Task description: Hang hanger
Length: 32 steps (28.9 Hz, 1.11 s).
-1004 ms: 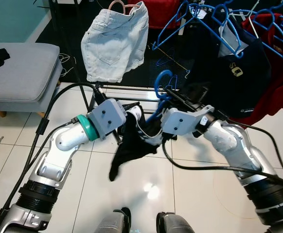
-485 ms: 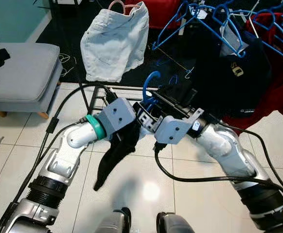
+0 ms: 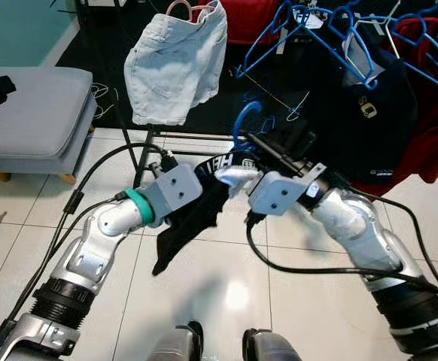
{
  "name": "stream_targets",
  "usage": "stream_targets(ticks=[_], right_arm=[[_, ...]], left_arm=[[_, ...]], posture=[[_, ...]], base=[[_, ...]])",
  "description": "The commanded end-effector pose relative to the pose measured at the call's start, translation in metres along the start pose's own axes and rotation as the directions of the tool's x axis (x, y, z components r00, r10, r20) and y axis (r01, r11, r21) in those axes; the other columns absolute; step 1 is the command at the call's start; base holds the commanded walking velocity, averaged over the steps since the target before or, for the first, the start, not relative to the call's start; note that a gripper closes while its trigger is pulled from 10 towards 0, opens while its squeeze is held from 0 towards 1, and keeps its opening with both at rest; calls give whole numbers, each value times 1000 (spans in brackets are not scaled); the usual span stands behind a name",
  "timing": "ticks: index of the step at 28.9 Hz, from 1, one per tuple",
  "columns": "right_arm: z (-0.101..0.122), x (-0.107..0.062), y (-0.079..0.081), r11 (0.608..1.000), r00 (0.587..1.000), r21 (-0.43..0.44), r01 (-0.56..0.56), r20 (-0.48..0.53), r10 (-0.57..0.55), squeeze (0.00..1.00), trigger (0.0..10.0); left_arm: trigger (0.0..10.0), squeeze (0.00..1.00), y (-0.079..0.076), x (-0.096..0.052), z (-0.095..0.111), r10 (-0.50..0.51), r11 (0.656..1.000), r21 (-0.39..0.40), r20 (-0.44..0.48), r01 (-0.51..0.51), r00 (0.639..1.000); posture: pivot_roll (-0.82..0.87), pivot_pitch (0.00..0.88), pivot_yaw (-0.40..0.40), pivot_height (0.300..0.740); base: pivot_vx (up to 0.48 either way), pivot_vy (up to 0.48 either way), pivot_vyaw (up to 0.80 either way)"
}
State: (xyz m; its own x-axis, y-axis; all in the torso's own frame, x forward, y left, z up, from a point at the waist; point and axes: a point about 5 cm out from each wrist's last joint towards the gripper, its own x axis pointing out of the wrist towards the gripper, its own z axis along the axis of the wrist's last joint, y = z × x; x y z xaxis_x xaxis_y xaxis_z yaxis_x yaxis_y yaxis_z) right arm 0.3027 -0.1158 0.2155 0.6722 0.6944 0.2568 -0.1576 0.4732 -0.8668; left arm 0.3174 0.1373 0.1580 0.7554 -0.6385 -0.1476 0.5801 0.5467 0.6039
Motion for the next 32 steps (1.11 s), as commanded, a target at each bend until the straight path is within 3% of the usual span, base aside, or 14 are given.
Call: stream_targets(ticks=[1,7,8,10,11,20,21,25,26,27,30,32], right_arm=[[-1,-1,-7,1000,1000,-11,28,-7,-28,0,10000],[-11,-7,-16,998,997,-36,47,-53,-48,0,10000],[-14,-9,-19,998,996,-42,52,-66,-54,0,10000],[-14,-9,-19,998,996,-42,52,-66,-54,0,10000],[-16,-11,-19,998,996,-40,48,-74,-51,0,10000],[-24,-15,-15,999,994,-33,35,-106,-38,0,10000],[-27,-18,-13,999,992,-25,32,-121,-34,0,10000],[-30,-19,-11,999,991,-20,29,-130,-31,0,10000],[-31,-19,-10,999,990,-7,32,-134,-33,0,10000],[-31,-18,-9,999,990,3,35,-135,-35,0,10000],[-31,-18,-9,999,990,3,35,-135,-35,0,10000],[-31,-18,-8,999,990,7,36,-138,-35,0,10000]], left_arm=[[10000,55,-3,-5,-13,-8,1000,-17,-60,7,998],[10000,0,5,-10,-22,35,999,-24,-92,-38,995],[10000,0,11,-8,-17,81,993,-81,-62,-86,995],[10000,0,11,-8,-17,81,993,-81,-62,-86,995],[10000,1000,15,-6,-9,87,987,-135,-13,-88,996],[10000,1000,10,-13,2,-18,975,-219,81,36,997],[10000,1000,11,-18,5,-43,954,-291,119,76,992],[10000,1000,12,-22,8,-52,936,-337,150,101,987],[10000,0,12,-25,11,-64,909,-395,190,136,980],[10000,0,11,-27,12,-71,891,-426,214,158,974],[10000,0,11,-27,12,-71,891,-426,214,158,974],[10000,0,16,-29,13,-42,873,-465,233,150,972]], posture=[[-90,86,82,740],[-95,88,82,740],[-96,88,83,740],[-96,88,83,740],[-96,89,83,740],[-95,92,86,740],[-95,92,86,740],[-95,92,86,740],[-91,93,88,740],[-91,93,88,740],[-91,93,88,740],[-93,93,88,740]], base=[[0,0,0],[0,0,0],[0,0,0],[0,0,0],[0,0,0],[0,0,0],[0,0,0],[0,0,0],[0,0,0],[0,0,0],[0,0,0],[0,0,0]])
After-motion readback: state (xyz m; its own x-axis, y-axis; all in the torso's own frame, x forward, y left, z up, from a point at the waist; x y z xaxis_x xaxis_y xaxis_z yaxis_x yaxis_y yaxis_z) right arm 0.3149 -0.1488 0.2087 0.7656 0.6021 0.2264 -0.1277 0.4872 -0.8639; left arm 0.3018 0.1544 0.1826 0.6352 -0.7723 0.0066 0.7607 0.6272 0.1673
